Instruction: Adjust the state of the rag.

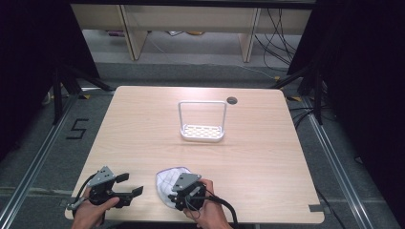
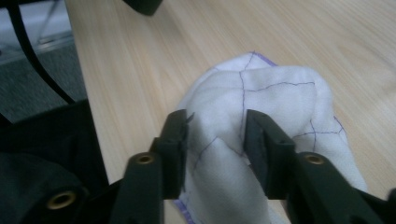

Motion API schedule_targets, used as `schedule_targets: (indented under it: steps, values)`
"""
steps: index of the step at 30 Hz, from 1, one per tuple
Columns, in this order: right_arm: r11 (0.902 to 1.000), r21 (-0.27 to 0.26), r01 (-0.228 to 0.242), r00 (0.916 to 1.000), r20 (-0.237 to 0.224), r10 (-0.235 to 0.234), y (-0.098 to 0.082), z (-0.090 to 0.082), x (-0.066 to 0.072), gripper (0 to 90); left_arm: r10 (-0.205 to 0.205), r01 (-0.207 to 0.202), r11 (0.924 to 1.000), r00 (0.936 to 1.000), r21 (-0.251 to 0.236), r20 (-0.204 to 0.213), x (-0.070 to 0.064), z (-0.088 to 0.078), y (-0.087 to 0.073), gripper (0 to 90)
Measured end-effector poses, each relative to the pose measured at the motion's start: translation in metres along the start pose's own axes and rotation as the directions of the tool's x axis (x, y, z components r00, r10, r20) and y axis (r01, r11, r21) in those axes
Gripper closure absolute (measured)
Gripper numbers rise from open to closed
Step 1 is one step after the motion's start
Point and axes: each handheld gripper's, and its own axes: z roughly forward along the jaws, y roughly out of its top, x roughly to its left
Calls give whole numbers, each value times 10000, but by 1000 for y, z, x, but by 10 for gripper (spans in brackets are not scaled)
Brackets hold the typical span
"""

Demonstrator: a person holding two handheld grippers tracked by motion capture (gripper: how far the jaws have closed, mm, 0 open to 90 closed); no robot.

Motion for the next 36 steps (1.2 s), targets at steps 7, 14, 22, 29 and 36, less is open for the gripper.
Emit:
schedule_targets:
  steps: [7, 14, 22, 29, 36]
  values:
    - [9971, -617, 445, 9989, -90, -452, 8, -17, -8, 831, 4, -4, 10000, 10000, 16, 25, 0, 0, 0, 177]
    - [9780, -1999, -599, 9980, -340, 542, 18, -61, -35, 838, -47, 47, 10000, 10000, -17, 75, 0, 0, 0, 177]
    - [9638, -1753, -2009, 9782, 165, 2069, -8, -72, -83, 838, -68, 68, 10000, 9999, 4, 109, -1, 3, 1, 177]
    - [9435, -942, -3177, 9382, 1127, 3272, -47, -61, -123, 836, 105, -111, 9998, 9994, 166, 338, -6, 10, 2, 177]
    - [9430, -299, -3316, 9282, 1682, 3317, -59, -53, -138, 834, 364, -380, 9990, 9970, 224, 678, -15, 23, 4, 179]
